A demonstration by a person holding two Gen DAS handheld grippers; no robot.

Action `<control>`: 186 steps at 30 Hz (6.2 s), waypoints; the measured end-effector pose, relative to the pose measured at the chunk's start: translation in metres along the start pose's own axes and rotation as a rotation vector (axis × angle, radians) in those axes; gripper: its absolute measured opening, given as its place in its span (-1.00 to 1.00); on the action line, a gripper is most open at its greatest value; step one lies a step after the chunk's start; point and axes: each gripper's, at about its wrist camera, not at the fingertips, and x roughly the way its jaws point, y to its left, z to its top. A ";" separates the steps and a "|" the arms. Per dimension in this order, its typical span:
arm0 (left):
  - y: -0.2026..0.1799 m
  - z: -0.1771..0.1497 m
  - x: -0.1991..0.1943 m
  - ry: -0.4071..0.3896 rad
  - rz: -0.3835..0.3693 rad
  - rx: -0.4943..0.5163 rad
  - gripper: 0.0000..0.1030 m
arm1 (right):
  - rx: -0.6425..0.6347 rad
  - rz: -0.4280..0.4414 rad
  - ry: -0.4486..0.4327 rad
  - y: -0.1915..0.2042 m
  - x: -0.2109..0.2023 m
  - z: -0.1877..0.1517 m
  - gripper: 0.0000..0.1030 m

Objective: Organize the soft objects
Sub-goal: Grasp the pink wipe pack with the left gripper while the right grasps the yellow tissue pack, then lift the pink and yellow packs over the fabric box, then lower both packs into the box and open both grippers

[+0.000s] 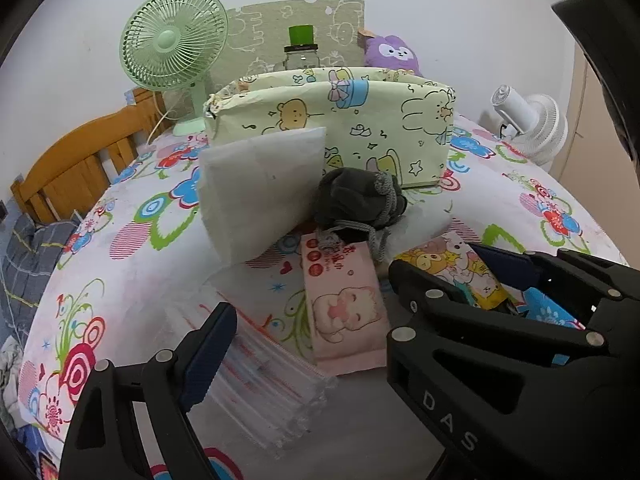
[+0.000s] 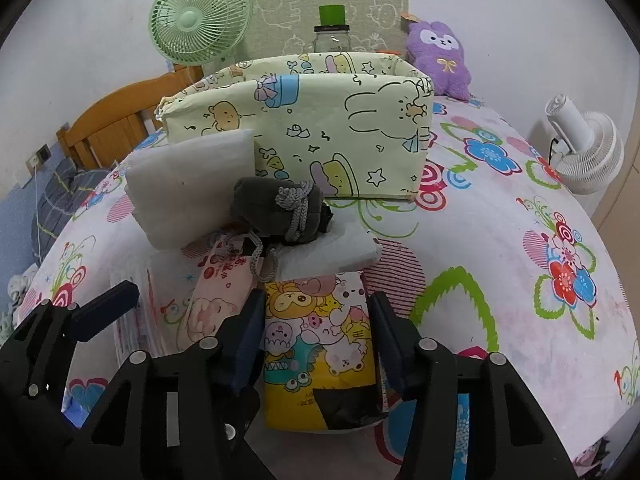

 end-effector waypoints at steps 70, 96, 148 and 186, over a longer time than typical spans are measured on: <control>-0.004 0.052 -0.057 -0.146 -0.055 -0.067 -0.22 | 0.047 -0.015 -0.196 -0.009 -0.077 0.044 -0.06; -0.002 0.093 -0.098 -0.256 -0.041 -0.061 -0.22 | 0.029 -0.020 -0.300 -0.005 -0.122 0.086 -0.06; 0.021 0.172 -0.016 -0.255 -0.010 -0.083 -0.22 | 0.064 -0.013 -0.307 -0.017 -0.039 0.179 -0.06; 0.039 0.175 0.076 -0.068 0.008 -0.129 0.59 | 0.024 0.064 -0.154 -0.022 0.064 0.196 0.14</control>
